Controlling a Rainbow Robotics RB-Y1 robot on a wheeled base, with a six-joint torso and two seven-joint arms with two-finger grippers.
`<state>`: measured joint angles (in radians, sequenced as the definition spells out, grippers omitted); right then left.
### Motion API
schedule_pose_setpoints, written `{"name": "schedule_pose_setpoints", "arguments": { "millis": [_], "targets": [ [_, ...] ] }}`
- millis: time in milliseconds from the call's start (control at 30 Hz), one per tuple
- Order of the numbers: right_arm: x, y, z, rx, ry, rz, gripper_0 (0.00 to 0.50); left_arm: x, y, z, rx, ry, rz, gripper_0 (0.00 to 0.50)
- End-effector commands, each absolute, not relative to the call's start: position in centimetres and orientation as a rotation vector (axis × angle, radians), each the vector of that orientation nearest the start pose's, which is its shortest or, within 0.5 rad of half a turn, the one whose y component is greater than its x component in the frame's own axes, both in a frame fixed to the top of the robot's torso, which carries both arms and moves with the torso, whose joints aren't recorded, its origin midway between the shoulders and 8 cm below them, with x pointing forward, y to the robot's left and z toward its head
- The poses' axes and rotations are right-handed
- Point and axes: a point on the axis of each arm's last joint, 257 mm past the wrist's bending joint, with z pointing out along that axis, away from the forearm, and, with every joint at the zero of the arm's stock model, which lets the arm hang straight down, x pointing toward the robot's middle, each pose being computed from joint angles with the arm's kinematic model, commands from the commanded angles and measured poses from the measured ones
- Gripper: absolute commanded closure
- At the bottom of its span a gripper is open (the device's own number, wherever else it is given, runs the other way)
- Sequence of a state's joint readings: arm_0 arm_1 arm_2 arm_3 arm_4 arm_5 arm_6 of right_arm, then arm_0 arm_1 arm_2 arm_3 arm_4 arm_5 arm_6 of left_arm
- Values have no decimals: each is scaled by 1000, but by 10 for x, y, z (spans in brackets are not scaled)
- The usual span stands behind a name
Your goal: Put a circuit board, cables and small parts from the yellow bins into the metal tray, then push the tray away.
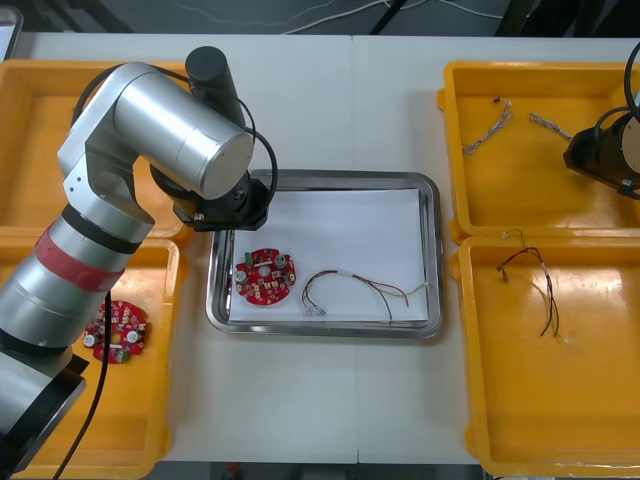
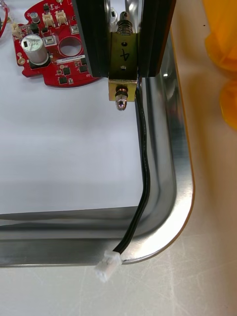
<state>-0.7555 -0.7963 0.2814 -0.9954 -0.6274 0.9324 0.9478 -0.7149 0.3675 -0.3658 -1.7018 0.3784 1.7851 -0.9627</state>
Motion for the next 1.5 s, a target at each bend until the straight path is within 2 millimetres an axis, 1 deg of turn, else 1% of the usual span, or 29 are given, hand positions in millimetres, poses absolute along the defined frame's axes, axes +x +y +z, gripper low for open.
{"name": "schedule_pose_setpoints", "arguments": {
  "millis": [33, 67, 100, 133, 167, 233, 267, 300, 333, 500, 533, 767, 933, 1200, 1333, 1367, 1400, 1433, 1467, 1500],
  "targets": [
    [636, -434, -196, 591, 2268, 37, 82, 516, 125, -187, 116, 2635, 26, 500],
    [636, -434, -195, 593, 2267, 39, 97, 517, 125, -187, 121, 2633, 27, 500],
    [636, -434, -197, 596, 2270, 38, 151, 520, 123, -186, 125, 2631, 25, 500],
    [636, -434, -197, 600, 2270, 42, 151, 522, 121, -186, 131, 2626, 22, 500],
    [635, -436, -196, 603, 2269, 41, 261, 523, 120, -186, 130, 2625, 20, 500],
    [636, -434, -196, 602, 2269, 47, 454, 525, 119, -188, 154, 2624, 26, 500],
    [636, -434, -197, 603, 2269, 49, 482, 525, 119, -189, 158, 2626, 28, 500],
    [635, -434, -196, 604, 2270, 48, 482, 526, 119, -190, 157, 2626, 35, 500],
    [635, -435, -197, 603, 2273, 48, 500, 527, 118, -189, 158, 2624, 38, 500],
    [633, -435, -194, 620, 2282, 60, 500, 529, 114, -192, 169, 2622, 31, 500],
    [633, -436, -191, 620, 2286, 59, 500, 530, 113, -193, 173, 2621, 28, 500],
    [630, -433, -181, 640, 2311, 70, 500, 531, 112, -196, 183, 2627, 31, 500],
    [629, -431, -173, 648, 2328, 82, 500, 533, 116, -199, 182, 2631, 48, 500],
    [627, -427, -169, 652, 2346, 94, 500, 541, 118, -204, 187, 2618, 50, 500],
    [627, -427, -169, 649, 2347, 97, 500, 540, 117, -204, 191, 2618, 46, 500],
    [627, -426, -170, 646, 2350, 97, 485, 540, 116, -204, 192, 2619, 44, 500],
    [627, -426, -170, 646, 2348, 97, 414, 540, 117, -204, 191, 2620, 45, 500],
    [626, -427, -169, 641, 2350, 93, 414, 540, 116, -204, 192, 2619, 44, 500],
    [626, -428, -170, 638, 2351, 91, 65, 540, 117, -204, 191, 2620, 45, 500],
    [626, -428, -170, 638, 2351, 91, 65, 540, 117, -204, 191, 2620, 45, 500]
  ]
}}
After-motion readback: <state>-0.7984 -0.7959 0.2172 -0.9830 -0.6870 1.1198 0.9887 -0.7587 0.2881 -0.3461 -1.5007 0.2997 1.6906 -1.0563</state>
